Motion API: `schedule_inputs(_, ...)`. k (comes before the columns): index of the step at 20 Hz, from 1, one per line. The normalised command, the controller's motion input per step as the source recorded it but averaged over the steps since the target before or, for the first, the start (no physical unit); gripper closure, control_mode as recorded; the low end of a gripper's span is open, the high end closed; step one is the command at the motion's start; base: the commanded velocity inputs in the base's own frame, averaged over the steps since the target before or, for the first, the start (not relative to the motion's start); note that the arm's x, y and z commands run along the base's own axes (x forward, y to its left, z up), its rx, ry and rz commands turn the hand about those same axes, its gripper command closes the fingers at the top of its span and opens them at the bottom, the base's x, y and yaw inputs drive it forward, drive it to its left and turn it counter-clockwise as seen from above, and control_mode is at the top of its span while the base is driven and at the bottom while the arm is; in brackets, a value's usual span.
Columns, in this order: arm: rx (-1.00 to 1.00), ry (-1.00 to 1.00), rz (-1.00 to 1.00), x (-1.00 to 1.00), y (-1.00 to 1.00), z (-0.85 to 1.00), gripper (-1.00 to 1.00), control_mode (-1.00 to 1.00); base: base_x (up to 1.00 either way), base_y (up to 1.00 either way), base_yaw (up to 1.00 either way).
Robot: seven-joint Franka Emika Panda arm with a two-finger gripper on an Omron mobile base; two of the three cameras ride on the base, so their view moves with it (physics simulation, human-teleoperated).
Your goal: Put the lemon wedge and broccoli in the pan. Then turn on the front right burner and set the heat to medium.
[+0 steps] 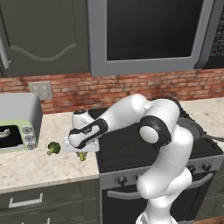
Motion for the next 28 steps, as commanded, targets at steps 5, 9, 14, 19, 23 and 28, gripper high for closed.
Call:
schedule_inputs(5, 0.01, -0.14, 0.05, -0.39, -0.22, 0.37, 1.0, -1.0, 0.0, 0.0, 0.0)
schedule_inputs(9, 0.0, -0.15, 0.02, -0.56, -0.33, 0.86, 1.0, -1.0, 0.0, 0.0, 0.0)
schedule_inputs(14, 0.0, -0.06, 0.02, -0.19, -0.47, 0.81, 1.0, -1.0, 0.0, 0.0, 0.0)
schedule_inputs(19, 0.0, 0.0, 0.0, 0.32, -0.75, 0.56, 1.0, -1.0, 0.0, 0.0, 0.0)
schedule_inputs(23, 0.0, 0.04, 0.0, 0.51, -0.94, 0.3, 1.0, -1.0, 0.0, 0.0, 0.0)
schedule_inputs(28, 0.0, 0.07, 0.0, 0.52, -1.0, 0.1, 1.0, -1.0, 0.0, 0.0, 0.0)
